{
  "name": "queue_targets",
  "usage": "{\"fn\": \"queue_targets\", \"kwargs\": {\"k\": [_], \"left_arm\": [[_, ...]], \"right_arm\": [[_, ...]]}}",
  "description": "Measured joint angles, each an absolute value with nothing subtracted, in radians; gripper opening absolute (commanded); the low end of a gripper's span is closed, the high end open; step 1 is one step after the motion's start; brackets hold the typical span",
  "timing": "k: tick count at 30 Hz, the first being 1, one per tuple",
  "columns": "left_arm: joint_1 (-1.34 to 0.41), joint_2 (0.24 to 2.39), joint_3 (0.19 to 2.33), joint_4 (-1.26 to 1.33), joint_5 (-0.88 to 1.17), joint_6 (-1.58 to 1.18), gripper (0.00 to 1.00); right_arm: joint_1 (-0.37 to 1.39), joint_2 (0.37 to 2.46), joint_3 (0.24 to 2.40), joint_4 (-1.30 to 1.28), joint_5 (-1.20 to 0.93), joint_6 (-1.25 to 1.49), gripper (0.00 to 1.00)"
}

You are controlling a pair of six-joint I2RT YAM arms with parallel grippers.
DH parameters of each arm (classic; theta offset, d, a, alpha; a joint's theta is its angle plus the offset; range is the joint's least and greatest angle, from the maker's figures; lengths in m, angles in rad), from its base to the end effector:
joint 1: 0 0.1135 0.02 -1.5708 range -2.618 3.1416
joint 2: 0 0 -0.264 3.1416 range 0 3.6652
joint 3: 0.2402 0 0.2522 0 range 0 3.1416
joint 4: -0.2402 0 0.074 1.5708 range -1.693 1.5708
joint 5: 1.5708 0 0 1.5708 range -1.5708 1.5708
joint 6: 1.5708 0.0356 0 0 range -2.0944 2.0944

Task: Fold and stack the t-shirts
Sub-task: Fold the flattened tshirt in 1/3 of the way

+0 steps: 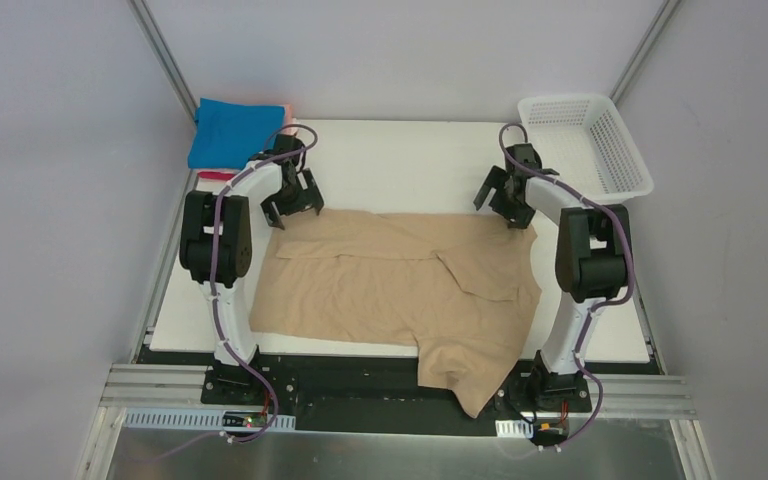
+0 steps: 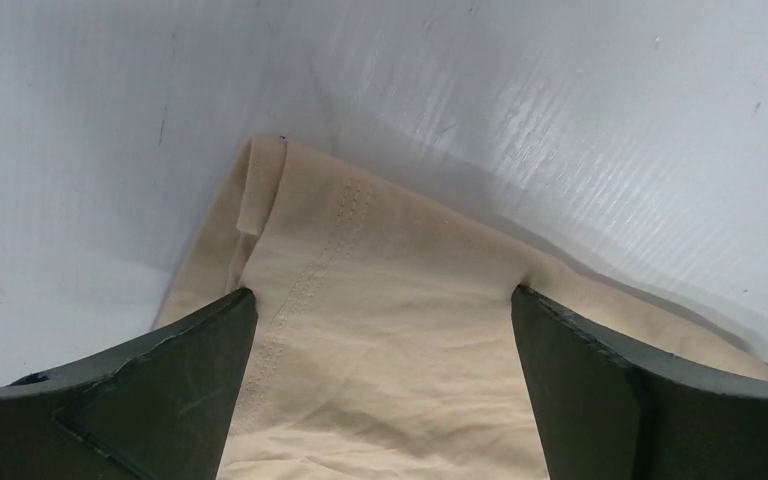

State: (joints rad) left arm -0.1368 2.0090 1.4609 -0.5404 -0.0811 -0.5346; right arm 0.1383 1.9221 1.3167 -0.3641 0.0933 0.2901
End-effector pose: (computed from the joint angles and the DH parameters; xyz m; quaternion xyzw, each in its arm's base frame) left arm 0.4196 -0.0549 0.1791 -0.2012 0.9492 -0.0414 0.2383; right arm 0.4049 0.0530 0.1811 0.0861 0.9503 0.0194 0.2985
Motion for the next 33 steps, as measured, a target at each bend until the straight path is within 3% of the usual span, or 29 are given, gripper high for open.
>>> {"fn": "queue_targets", "kwargs": {"k": [24, 30, 33], "left_arm": [[-0.057, 2.178, 1.732, -0.558, -0.056, -0.564, 0.99], [-0.059, 2.153, 1.763, -0.559, -0.030, -0.541, 0.99], [-0.071, 2.053, 1.694, -0.558, -0.039, -0.535, 0.99]], "right_arm": [[0.119, 2.374, 2.052, -0.566, 0.067, 0.227, 0.97], [0.138, 2.328, 2.060, -0.602, 0.102, 0.168, 0.97], [0.178, 2.182, 1.894, -0.590, 0.142, 0.154, 0.97]]}}
